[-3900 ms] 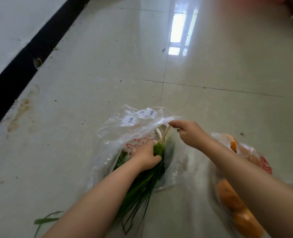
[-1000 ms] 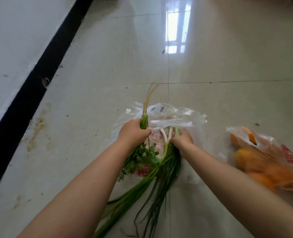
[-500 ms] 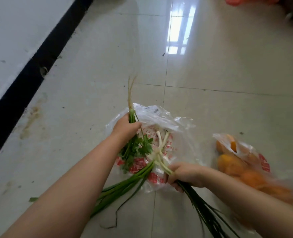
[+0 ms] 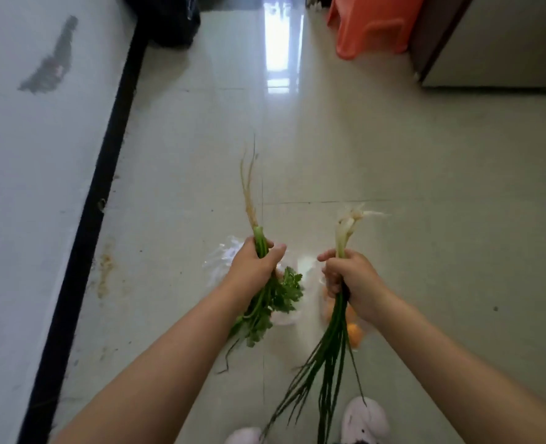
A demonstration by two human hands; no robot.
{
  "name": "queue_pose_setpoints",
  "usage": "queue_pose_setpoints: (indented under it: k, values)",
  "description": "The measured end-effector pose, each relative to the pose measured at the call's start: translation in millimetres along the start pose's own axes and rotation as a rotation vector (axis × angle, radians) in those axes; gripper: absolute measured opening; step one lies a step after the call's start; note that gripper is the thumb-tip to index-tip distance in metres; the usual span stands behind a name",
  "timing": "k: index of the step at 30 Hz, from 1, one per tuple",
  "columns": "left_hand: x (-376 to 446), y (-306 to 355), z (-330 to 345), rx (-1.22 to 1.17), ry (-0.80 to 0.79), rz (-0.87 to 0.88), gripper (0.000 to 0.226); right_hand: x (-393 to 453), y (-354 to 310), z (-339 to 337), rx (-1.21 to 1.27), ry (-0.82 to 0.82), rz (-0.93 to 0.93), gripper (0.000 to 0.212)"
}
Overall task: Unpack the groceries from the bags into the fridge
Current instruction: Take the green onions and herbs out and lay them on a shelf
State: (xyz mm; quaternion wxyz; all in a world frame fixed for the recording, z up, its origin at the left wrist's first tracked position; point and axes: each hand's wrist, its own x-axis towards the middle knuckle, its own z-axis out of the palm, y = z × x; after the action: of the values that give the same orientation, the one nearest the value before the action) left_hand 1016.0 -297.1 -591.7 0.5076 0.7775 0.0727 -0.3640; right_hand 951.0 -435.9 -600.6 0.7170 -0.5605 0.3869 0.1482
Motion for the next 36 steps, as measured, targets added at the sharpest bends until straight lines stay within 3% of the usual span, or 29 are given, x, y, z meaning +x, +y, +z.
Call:
queue_pose_setpoints:
  k: [5,8,11,14,17,22,28,36]
  values:
    - [-67,146,22,0.106,-0.248,0.057,0.035,-99,-130,-47,0.101,0.149,-0.137,0.034]
    - [-111,227,44,0.2,-0.31,0.072,0.047,-161,-195,-85,0.147,0.245,-0.245,0.033]
    - [-156,305,74,0.243,-0.386,0.188,0.042,-230,-252,-129,0.145,0.296,-0.374,0.024]
    - [-208,378,114,0.309,-0.496,0.347,0.015,-300,-298,-187,0.132,0.406,-0.518,0.018]
    - [-235,430,148,0.38,-0.537,0.515,0.013,-339,-330,-242,0.222,0.485,-0.616,0.021]
    - [-266,527,241,0.416,-0.503,0.719,0.009,-393,-391,-368,0.377,0.576,-0.756,0.023]
    - [-270,667,348,0.464,-0.312,0.928,0.007,-424,-491,-501,0.249,0.637,-0.825,0.027]
    - [-228,815,427,0.378,-0.049,1.085,0.017,-390,-642,-608,0.193,0.638,-0.989,0.025]
